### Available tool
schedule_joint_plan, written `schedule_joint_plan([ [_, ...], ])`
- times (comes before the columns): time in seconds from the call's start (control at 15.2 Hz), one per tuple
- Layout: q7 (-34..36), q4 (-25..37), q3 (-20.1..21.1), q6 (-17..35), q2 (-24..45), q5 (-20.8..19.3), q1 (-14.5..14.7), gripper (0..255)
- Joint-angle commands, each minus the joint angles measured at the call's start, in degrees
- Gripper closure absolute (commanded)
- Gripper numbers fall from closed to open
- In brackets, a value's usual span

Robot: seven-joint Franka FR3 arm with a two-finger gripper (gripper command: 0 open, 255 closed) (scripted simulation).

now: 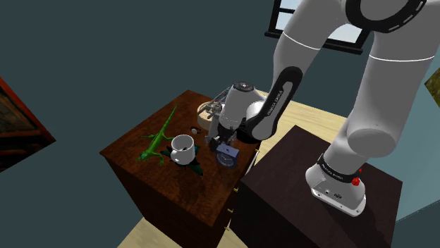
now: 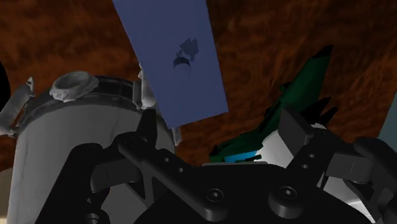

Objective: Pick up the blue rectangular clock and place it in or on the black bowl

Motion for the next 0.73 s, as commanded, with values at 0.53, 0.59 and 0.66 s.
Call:
schedule_joint_plan([
  [0.53,0.32,0.46,-4.94,-8.76,3.62,-0.29,4.67,0],
  [0.59,0.42,0.36,-4.97,-8.70,3.57,-0.32,4.76,255],
  [0.66,0.46,0.36,-4.99,-8.68,3.59,-0.33,4.80,255],
])
